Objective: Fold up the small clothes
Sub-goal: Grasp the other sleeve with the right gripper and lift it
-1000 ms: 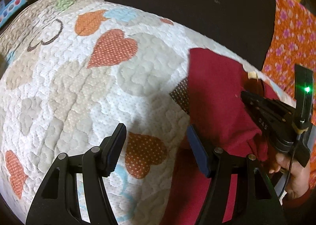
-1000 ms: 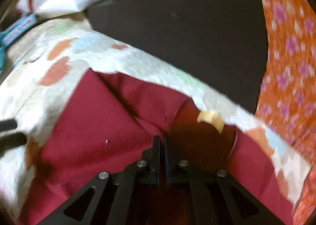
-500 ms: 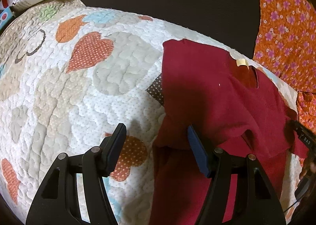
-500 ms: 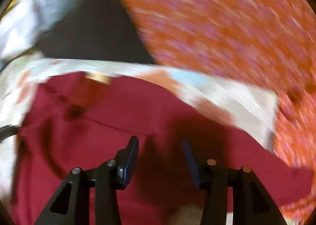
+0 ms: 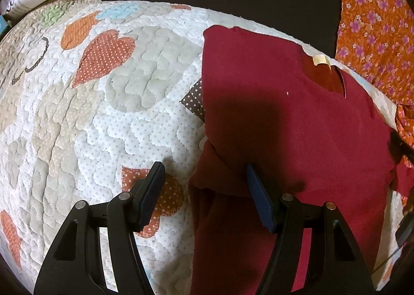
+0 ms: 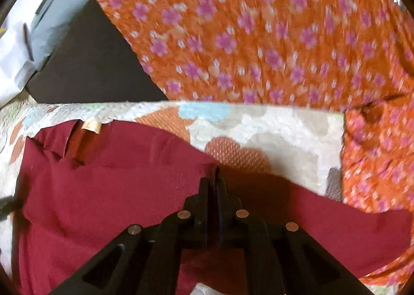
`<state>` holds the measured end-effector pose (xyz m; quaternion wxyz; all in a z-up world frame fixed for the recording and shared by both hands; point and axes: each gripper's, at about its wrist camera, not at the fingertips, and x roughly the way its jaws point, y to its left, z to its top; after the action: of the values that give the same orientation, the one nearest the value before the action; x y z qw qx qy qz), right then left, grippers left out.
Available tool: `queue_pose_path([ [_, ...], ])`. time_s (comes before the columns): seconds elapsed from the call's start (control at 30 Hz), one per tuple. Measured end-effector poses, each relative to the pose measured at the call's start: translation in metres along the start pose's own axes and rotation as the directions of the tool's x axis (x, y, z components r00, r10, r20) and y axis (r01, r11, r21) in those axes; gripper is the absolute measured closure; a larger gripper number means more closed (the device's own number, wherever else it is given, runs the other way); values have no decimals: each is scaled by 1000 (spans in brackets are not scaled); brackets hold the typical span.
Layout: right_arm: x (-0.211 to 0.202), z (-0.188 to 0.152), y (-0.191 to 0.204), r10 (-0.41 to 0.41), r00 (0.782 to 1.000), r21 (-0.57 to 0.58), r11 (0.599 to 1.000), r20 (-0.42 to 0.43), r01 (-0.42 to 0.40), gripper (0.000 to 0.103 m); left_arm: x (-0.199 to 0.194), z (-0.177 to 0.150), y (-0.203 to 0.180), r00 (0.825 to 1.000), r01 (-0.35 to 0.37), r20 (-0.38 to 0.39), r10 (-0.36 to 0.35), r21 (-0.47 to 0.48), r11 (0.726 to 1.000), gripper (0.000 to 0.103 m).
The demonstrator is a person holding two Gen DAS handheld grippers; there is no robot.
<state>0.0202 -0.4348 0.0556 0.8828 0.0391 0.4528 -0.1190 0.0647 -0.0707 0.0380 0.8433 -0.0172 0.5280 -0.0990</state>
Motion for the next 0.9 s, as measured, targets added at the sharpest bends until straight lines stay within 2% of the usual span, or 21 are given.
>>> queue_pose_path([
  [0.07,16,-5,-2,-29,997,6,1000,-68,30,95,-2,0,0,1000,-1,0,1,-1,1000,37],
  [0.1,13,-8,-5,-20,997,27,999,-72,22,91,-4,1,0,1000,-4,4,4,0,1000,37],
  [0.2,-11,-9,-18,-1,1000,80,997,-21,2,87,-11,3,-1,999,-21,34,21,7,1000,37],
  [0.3,-27,-9,-16,29,999,80,996,36,-32,87,-7,1,-2,999,-31,23,30,22,999,37],
  [0.33,-24,-11,-11,40,999,63,997,24,-41,87,-4,0,-2,999,-31,17,31,22,999,37],
  [0.43,9,-21,-7,29,995,69,997,-95,-23,87,-4,-1,-2,999,-32,4,32,20,999,37],
  [0.47,6,-21,-9,34,997,82,996,-67,-29,87,-6,0,-1,1000,-29,8,28,14,1000,37],
  [0.6,-9,-16,-13,15,996,96,995,-83,-7,87,-21,4,-3,999,-1,42,1,3,1000,37],
  [0.77,-45,-23,-45,-21,998,139,990,-60,29,85,-37,2,-16,996,48,74,-51,31,998,37],
  [0.9,-54,-55,-93,-33,994,242,969,-100,56,84,-39,-1,-26,994,72,80,-76,54,996,38],
])
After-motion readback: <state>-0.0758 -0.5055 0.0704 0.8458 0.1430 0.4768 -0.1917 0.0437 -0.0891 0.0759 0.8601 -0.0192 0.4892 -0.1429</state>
